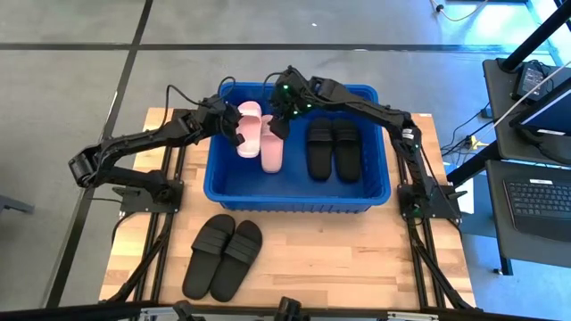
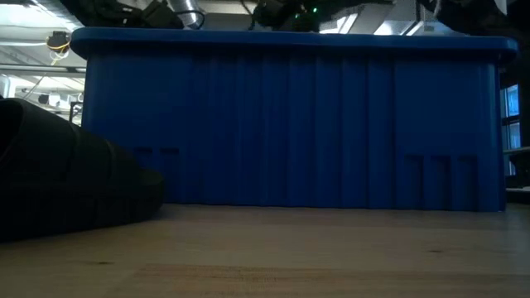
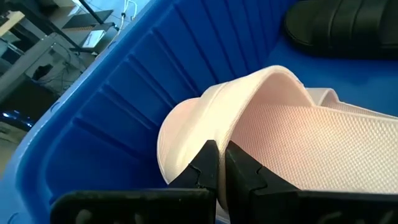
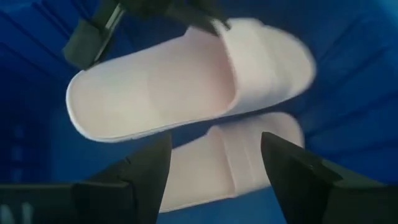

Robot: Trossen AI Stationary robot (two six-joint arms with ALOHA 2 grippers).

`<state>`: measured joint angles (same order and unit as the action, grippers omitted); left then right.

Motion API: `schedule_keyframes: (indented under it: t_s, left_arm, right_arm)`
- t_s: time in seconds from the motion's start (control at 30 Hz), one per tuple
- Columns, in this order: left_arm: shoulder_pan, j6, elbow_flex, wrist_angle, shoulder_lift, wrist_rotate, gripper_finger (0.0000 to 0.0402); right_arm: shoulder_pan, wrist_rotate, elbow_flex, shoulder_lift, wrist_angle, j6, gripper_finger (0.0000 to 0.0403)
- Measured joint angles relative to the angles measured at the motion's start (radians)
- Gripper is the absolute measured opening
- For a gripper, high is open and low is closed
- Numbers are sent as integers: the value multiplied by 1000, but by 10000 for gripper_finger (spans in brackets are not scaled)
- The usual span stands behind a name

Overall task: Pick and place slides into bin
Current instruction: Put the pink slipper into the blue bin

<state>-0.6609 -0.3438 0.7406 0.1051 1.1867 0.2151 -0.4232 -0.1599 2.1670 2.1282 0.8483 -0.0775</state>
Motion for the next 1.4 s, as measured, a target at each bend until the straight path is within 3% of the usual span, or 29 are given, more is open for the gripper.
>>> schedule_keyframes:
  t_s: [0.23, 0.6, 0.8, 1.1, 1.4]
  left_arm:
    - [-6, -27, -1, -15, 13, -11, 2]
    - [-5, -102, 3, -23, 115, 6, 2]
    - [0, -127, 4, -20, 161, 14, 2]
    - [33, -140, 16, 30, 166, 96, 3]
    - [59, -137, 63, 48, 170, 150, 64]
  right_arm:
    - [16, 129, -72, -171, 16, -5, 248]
    - [19, 217, -776, -695, -388, 190, 248]
    - [50, 265, -998, -940, -548, 288, 248]
    - [93, 353, -1061, -1075, -576, 296, 248]
    - [94, 354, -1053, -1075, -552, 278, 248]
